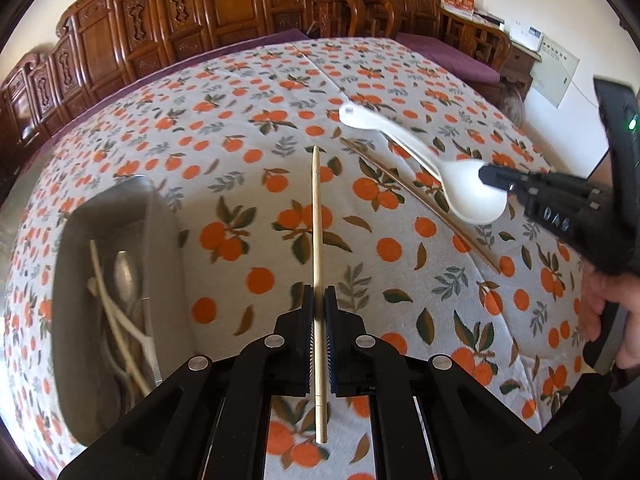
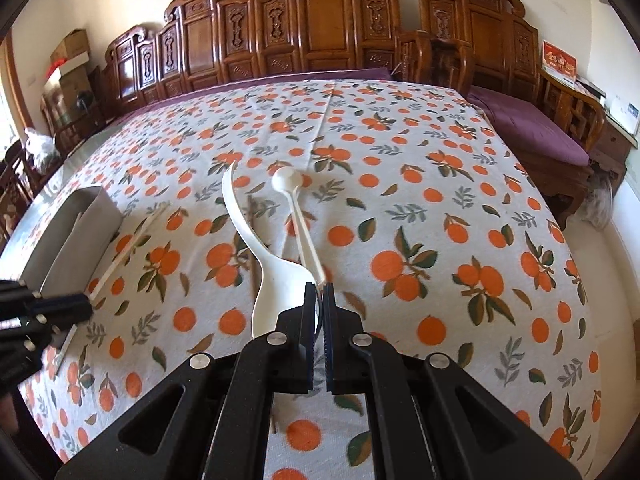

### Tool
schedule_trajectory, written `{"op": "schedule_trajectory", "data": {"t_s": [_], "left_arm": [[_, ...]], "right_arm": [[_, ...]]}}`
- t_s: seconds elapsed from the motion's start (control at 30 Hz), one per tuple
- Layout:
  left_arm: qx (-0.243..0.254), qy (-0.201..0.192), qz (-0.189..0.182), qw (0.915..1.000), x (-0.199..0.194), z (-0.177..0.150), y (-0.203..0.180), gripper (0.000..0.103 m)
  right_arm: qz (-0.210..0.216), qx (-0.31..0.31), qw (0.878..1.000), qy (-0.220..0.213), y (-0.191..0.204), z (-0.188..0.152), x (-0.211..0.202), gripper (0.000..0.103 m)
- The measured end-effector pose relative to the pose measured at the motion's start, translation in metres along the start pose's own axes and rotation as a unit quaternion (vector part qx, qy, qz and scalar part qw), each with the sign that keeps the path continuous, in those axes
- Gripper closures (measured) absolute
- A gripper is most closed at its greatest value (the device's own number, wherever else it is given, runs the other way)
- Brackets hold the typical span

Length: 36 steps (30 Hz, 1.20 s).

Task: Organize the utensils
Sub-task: 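Carry the chopstick over the tray with the left gripper while the right carries the spoon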

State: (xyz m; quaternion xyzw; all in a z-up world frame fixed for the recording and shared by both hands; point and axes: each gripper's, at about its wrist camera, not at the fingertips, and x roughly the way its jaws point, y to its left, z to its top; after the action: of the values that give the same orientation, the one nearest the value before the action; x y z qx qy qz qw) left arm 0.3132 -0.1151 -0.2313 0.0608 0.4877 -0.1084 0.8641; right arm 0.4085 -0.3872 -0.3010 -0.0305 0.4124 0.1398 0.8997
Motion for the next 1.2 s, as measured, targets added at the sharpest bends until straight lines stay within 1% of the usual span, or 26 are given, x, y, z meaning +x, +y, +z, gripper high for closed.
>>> {"op": "schedule_trajectory", "data": {"t_s": [0.3,0.47,0.53,0.67,1.0,1.2], "left_arm": [[-0.016,-0.027,-0.001,0.9995,-0.036,-0.003,0.029,0.099],[-0.029,-0.038,0.001,0.9988,-0.050,-0.007,0.052,0.099],[-0.035,-0.042,0.003,0.9985,-0.053,-0.008,0.062,0.099],[-0.045,-0.047,0.007,0.9979,-0.059,-0.012,0.080,0.099],[-0.063,-0.043,0.019,0.9969,-0.059,-0.020,0.118,0.099],[-0.073,-0.020,0.023,0.9969,-0.040,-0.025,0.137,0.099]], "right_arm": [[0.011,-0.019,1.000,0.002,0.027,0.001,-0.015,0.099],[0.016,-0.017,1.000,-0.002,0.038,0.005,-0.025,0.099],[0.024,-0.014,1.000,-0.004,0.045,0.006,-0.029,0.099],[0.032,-0.027,0.999,-0.008,0.066,0.008,-0.037,0.099],[0.047,-0.057,0.997,-0.013,0.112,0.015,-0.049,0.099],[0.049,-0.063,0.997,-0.007,0.131,0.013,-0.048,0.099]]}}
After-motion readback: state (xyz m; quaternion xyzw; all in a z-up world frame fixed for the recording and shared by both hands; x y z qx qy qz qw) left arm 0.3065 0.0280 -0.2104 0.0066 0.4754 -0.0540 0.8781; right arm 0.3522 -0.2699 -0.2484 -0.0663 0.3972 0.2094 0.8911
